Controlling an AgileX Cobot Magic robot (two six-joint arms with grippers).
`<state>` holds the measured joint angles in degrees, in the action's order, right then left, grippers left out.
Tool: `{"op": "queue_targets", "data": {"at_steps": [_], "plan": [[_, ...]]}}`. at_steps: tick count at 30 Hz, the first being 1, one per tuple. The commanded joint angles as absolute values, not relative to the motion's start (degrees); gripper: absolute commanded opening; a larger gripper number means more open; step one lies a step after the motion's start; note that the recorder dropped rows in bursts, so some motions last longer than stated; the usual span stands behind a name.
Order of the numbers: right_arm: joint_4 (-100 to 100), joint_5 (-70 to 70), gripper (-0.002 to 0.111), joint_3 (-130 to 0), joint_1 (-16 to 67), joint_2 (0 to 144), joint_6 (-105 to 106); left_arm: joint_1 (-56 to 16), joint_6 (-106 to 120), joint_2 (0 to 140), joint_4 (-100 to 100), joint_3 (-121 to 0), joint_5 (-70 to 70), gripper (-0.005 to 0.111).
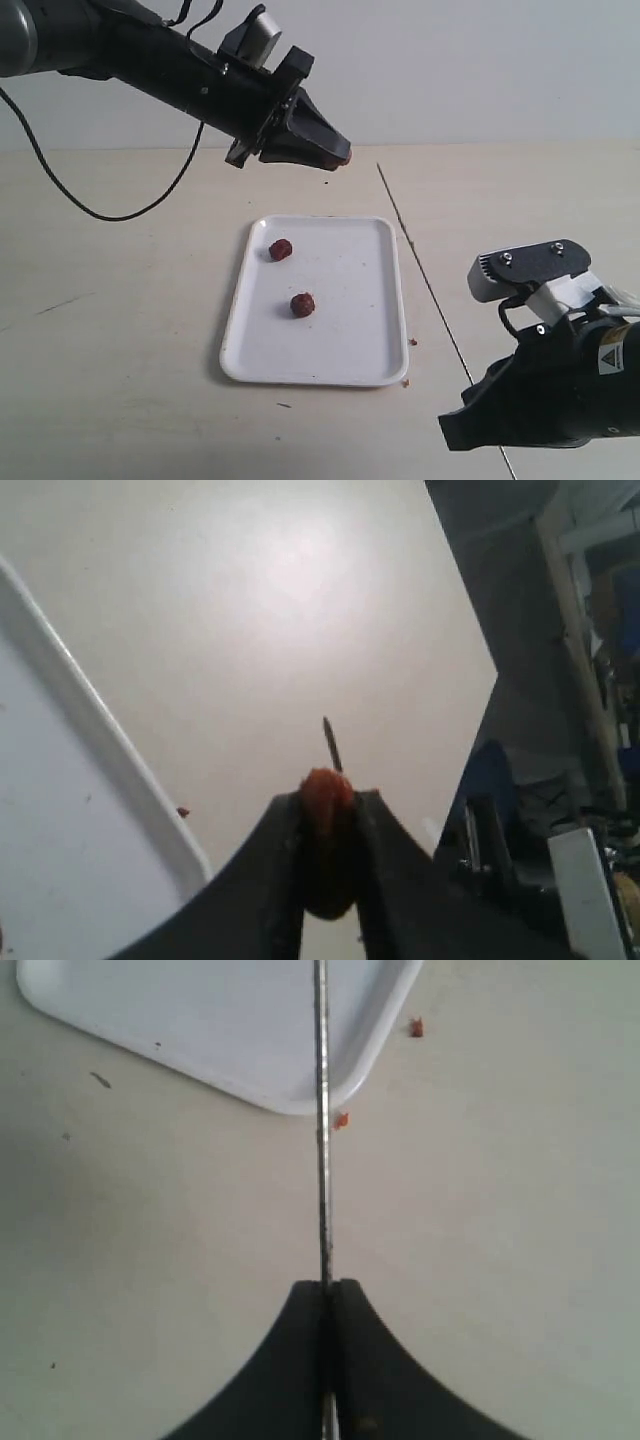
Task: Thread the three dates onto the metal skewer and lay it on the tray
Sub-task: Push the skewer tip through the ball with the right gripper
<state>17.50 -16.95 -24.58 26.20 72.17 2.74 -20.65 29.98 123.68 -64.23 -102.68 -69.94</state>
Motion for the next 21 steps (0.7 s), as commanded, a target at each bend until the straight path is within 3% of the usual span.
{"op": "queue_targets", "data": {"at_steps": [1,21], "plan": [[18.2,-18.4,0.000,-24.4,25.9,71.8,6.0,-20.5,24.3,123.9,-65.9,-102.6,-70.0,0.019],[18.0,-16.8,0.000,-24.4,25.9,71.8,10.2,-20.5,21.3,126.7,-70.9,-102.6,-70.0,0.019]]}}
